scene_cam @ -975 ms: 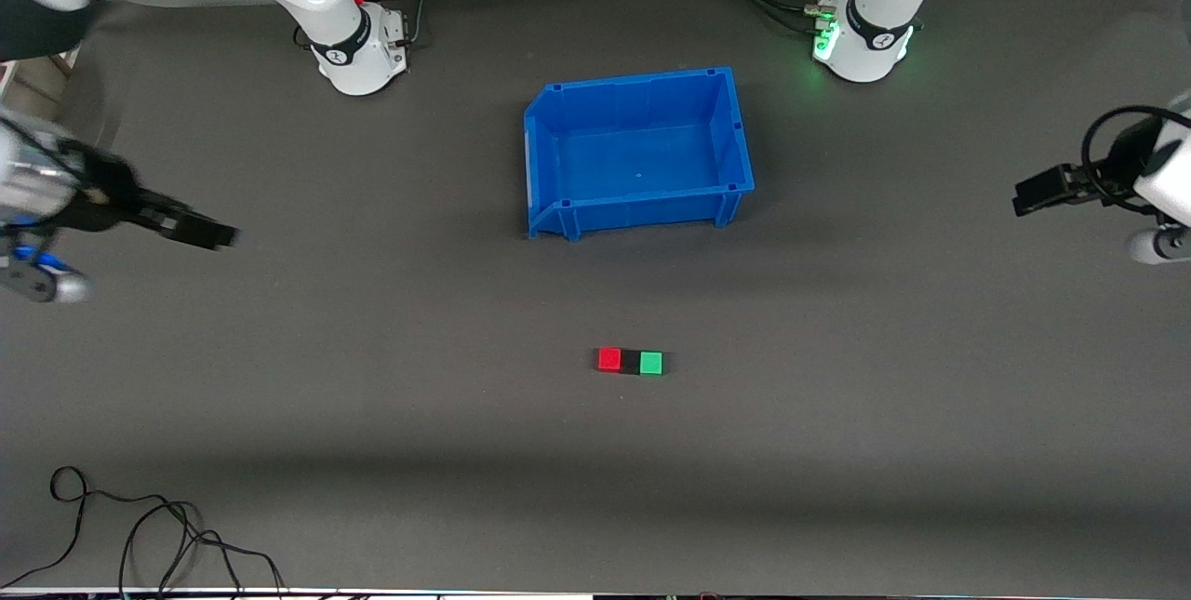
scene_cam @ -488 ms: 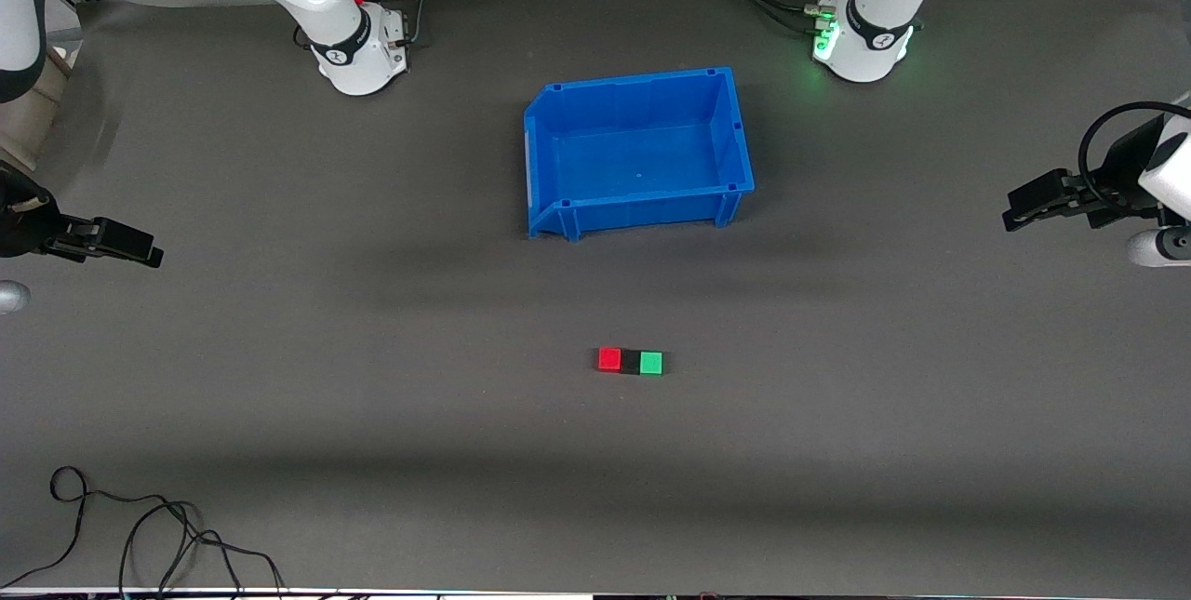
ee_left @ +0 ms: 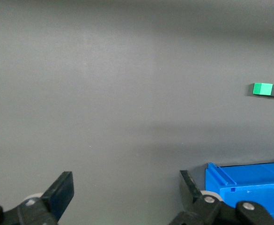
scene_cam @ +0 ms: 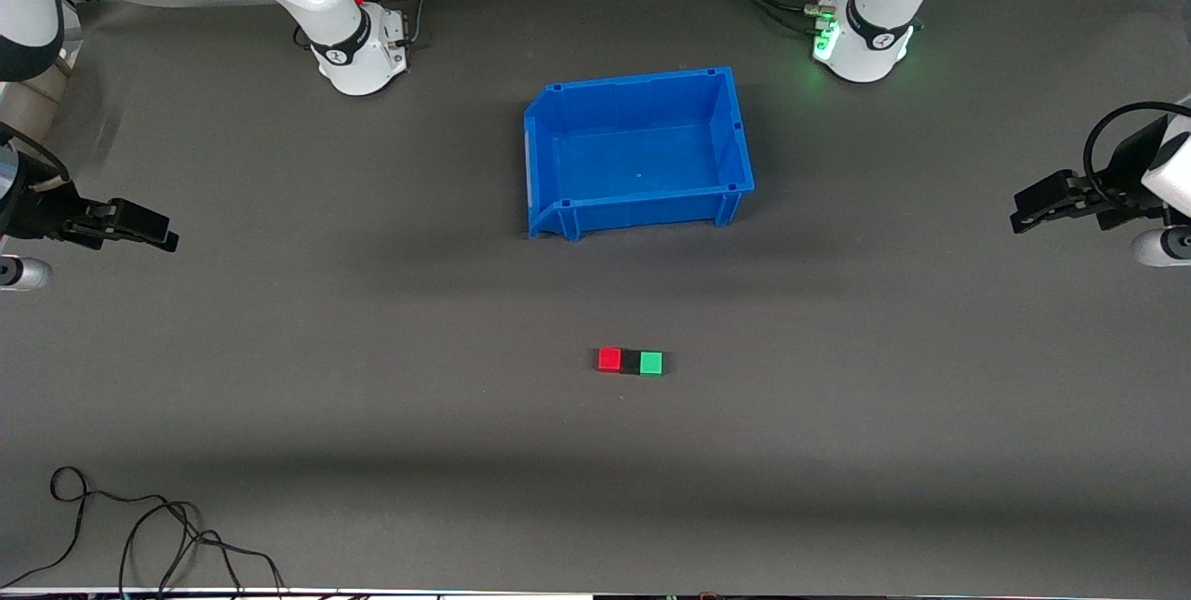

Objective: Attach green and red cubes to black cube

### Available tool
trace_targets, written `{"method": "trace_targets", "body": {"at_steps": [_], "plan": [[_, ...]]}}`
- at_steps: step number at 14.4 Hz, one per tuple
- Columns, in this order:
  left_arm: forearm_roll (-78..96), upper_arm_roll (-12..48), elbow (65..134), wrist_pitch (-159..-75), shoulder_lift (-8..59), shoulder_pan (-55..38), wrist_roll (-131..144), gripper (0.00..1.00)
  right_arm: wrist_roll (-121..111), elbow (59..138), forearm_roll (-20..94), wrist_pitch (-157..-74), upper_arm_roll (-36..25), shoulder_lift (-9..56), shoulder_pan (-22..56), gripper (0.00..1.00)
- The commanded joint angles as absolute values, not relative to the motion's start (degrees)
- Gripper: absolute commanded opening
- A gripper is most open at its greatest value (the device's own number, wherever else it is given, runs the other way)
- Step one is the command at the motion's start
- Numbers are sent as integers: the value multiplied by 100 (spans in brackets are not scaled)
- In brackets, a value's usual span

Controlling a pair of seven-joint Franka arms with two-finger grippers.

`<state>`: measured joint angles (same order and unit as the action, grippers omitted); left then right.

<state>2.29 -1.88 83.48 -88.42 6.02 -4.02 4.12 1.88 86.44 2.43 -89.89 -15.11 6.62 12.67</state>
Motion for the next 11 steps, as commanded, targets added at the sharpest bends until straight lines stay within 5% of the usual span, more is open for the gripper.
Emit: {"method": "trace_targets", "body": {"at_steps": [1, 11], "plan": [[132, -202, 8490, -8868, 422, -413, 202, 100, 167, 8859, 79, -9088, -1529, 475, 1345, 100], [-158, -185, 8482, -8719, 422, -431, 176, 100, 167, 9228, 44, -9246, -545, 150, 264, 100]]}}
